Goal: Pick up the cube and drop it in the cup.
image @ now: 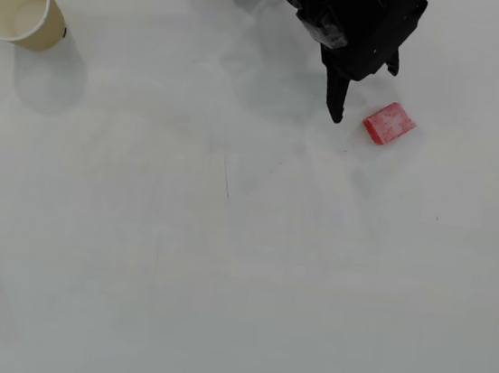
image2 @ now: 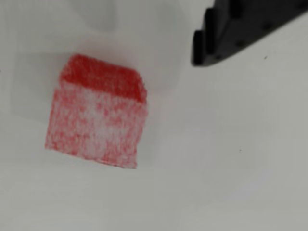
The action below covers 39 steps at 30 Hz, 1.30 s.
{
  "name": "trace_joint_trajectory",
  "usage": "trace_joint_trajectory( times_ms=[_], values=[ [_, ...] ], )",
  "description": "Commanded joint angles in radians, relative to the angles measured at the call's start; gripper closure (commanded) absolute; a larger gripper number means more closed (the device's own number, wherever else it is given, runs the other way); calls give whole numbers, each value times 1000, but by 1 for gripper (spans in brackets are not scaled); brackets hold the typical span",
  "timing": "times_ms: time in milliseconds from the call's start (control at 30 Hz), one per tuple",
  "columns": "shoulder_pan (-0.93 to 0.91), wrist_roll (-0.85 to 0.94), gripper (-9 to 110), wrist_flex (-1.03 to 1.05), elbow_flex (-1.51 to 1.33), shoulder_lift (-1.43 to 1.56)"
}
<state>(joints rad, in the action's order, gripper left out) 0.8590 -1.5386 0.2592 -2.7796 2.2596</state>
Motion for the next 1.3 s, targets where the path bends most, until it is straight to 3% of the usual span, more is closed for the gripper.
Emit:
trace_joint_trajectory(
  times_ms=[0,1267],
  values=[
    [-3,9,59,-46,166,-38],
    [-77,9,59,-189,486,-552]
  ],
)
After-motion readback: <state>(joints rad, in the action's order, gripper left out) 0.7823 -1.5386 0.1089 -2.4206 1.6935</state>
